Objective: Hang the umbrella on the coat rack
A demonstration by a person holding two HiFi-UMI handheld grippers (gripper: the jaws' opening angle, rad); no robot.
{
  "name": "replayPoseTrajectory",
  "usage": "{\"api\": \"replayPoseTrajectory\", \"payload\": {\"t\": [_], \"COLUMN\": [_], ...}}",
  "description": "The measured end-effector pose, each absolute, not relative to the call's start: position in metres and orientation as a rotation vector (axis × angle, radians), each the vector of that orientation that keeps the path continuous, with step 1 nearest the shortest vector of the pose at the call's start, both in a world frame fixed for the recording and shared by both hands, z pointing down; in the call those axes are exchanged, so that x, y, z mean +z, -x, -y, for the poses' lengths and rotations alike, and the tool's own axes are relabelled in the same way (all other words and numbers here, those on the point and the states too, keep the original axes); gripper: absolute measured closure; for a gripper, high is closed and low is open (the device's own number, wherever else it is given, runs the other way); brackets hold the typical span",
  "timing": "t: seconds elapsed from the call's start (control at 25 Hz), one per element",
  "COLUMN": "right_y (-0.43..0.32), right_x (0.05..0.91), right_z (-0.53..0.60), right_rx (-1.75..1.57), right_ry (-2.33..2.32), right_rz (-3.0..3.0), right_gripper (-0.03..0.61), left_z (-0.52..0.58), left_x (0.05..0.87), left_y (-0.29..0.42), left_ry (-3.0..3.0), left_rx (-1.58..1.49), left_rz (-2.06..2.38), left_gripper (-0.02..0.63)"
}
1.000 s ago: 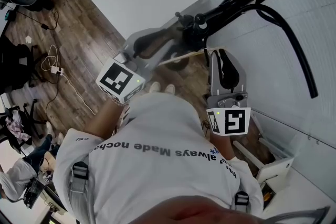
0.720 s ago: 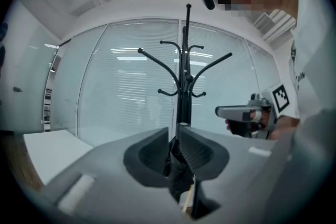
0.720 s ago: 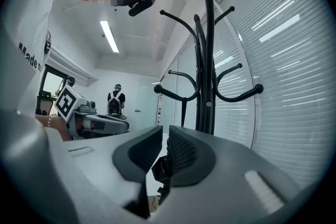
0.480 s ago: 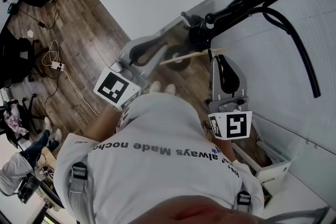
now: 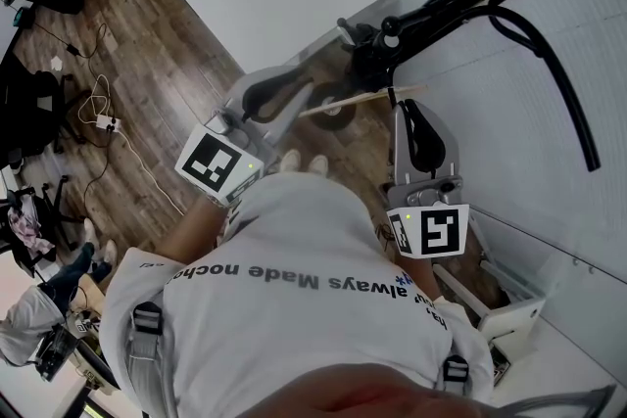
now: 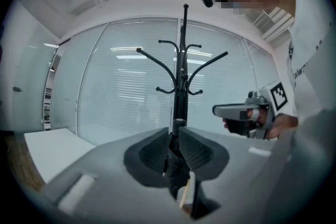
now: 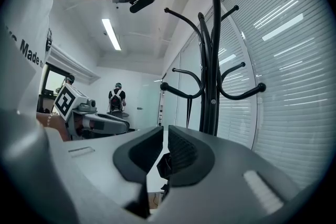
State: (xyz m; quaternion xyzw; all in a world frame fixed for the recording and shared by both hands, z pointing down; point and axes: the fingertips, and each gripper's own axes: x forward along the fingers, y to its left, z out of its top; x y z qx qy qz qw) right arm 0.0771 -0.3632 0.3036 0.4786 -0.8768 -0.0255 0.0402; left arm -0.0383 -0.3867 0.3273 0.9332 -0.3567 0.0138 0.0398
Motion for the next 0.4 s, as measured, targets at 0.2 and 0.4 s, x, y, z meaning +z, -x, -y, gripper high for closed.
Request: {"api": "replayPoseTrajectory", "payload": {"t": [0.2, 0.4], "right_y": [-0.0772, -0.074], "right_x": [0.3033, 0.3038], "right_z": [0.3602, 0.3583], "right_rx": [-0.08, -0.079], "right_ry": [-1.465, -1.465], "right_rz": [2.684, 2.678], "right_gripper": [0.549, 0.549], "left_z": [0.3831, 0.3812], "left_x": [0.3273, 0.3272], "left_y": [0.0372, 0.0419], "left_ry": [-2.859, -2.856], "left_rx": [0.04, 0.035], "left_rz": [1.09, 1.095], "left_gripper": [0.554, 0.554]}}
